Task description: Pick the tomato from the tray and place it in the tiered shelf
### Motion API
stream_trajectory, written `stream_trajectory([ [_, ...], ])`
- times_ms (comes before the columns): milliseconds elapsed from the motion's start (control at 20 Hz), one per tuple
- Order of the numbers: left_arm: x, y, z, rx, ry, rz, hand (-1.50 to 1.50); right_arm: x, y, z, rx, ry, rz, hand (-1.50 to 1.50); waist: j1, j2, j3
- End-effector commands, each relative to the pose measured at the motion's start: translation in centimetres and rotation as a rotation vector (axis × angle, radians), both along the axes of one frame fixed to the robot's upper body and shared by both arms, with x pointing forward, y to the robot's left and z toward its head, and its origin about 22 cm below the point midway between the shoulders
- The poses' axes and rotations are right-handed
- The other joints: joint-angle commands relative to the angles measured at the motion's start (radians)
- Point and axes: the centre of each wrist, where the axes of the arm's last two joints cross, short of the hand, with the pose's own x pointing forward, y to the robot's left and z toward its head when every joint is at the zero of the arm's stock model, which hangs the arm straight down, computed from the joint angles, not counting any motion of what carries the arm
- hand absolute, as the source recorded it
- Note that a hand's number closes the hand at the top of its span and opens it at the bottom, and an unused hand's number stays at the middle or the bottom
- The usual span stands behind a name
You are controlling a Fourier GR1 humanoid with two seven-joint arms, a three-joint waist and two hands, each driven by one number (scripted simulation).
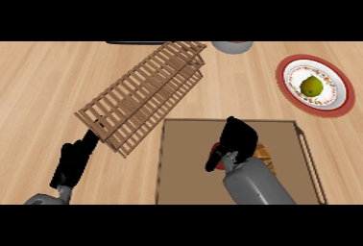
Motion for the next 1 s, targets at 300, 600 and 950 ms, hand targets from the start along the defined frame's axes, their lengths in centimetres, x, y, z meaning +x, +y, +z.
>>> stream_trajectory([
  [300, -0.7, -1.2, -0.5, -0.025, -0.027, -0.025, 0.00, 0.2, 1.5, -1.7, -0.095, 0.039, -0.058, 1.50, 0.001, 0.008, 0.002],
  [600, 0.6, -0.6, 0.4, -0.016, -0.007, -0.047, 0.00, -0.1, 2.7, -1.7, -0.176, -0.044, -0.083, 1.50, 0.004, 0.009, 0.002],
  [950, 0.3, -1.2, 0.0, -0.006, -0.014, -0.012, 0.00, 0.7, -1.1, 2.5, -0.042, -0.175, 0.586, 1.50, -0.004, 0.010, 0.004],
])
